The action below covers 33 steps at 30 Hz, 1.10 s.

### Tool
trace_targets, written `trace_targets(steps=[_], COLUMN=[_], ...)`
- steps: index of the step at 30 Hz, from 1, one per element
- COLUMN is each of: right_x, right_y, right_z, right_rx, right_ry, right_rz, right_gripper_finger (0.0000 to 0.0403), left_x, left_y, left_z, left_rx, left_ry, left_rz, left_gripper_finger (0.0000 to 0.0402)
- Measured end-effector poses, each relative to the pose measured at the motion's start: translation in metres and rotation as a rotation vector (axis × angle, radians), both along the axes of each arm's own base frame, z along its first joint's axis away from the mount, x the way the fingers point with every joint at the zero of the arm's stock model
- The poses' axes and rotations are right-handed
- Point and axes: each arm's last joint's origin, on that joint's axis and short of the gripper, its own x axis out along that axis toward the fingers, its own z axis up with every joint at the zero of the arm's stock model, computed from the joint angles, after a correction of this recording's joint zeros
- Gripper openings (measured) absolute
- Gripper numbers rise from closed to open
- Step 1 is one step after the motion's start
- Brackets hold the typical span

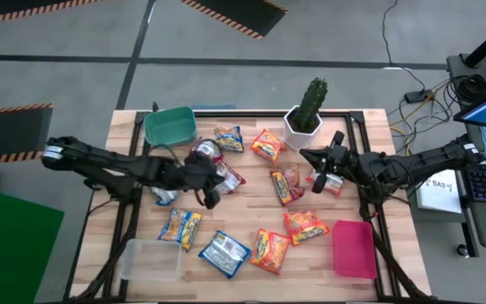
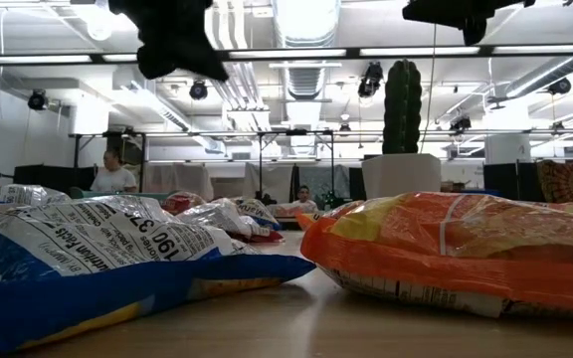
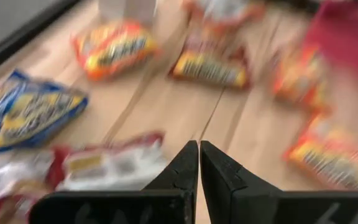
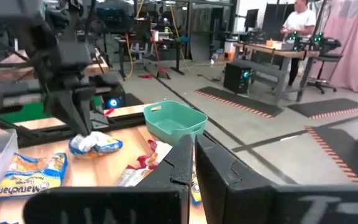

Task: Sort Maruchan noodles
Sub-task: Put the middle red noodle pack into the green bin

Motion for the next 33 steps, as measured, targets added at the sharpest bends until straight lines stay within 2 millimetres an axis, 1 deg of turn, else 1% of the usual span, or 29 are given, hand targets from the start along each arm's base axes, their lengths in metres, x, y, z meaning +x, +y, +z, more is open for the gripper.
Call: trace_targets(steps=[4,8,11,16,19,22,26,28,31,33], right_x=[0.000,0.000,0.000,0.000,0.000,0.000,0.000,0.000,0.000,0.000], right_y=[0.000,0.000,0.000,0.000,0.000,0.000,0.000,0.000,-0.001,-0.002], right_z=[0.000,0.000,0.000,0.000,0.000,0.000,0.000,-0.001,-0.003,-0.005], right_rx=[-0.018,-0.023,-0.032,-0.035,-0.037,-0.038,-0.038,-0.034,-0.030,-0.035], right_ry=[0.009,0.012,0.016,0.018,0.019,0.019,0.019,0.020,0.042,0.064], right_rz=[0.001,0.001,0.001,0.001,0.001,0.001,0.001,0.001,-0.003,-0.009], right_gripper_finger=[0.0009,0.0009,0.0009,0.0009,0.0009,0.0009,0.0009,0.0009,0.0009,0.0009], left_x=[0.006,0.010,0.014,0.017,0.016,0.014,0.010,0.007,0.006,0.004], left_y=[-0.001,-0.004,-0.005,-0.006,-0.005,-0.005,0.001,0.003,0.006,0.012], left_z=[-0.021,-0.042,-0.053,-0.062,-0.063,-0.065,-0.070,-0.073,-0.078,-0.083], left_rx=[0.045,0.032,0.050,0.068,0.067,0.079,0.241,0.290,0.323,0.334], left_ry=[0.185,0.318,0.372,0.427,0.438,0.451,0.473,0.492,0.457,0.419], left_rz=[-0.048,-0.131,-0.156,-0.192,-0.189,-0.184,-0.106,-0.130,-0.177,-0.197], left_gripper_finger=[0.0000,0.0000,0.0000,0.0007,0.0031,0.0070,0.0130,0.0153,0.0172,0.0175])
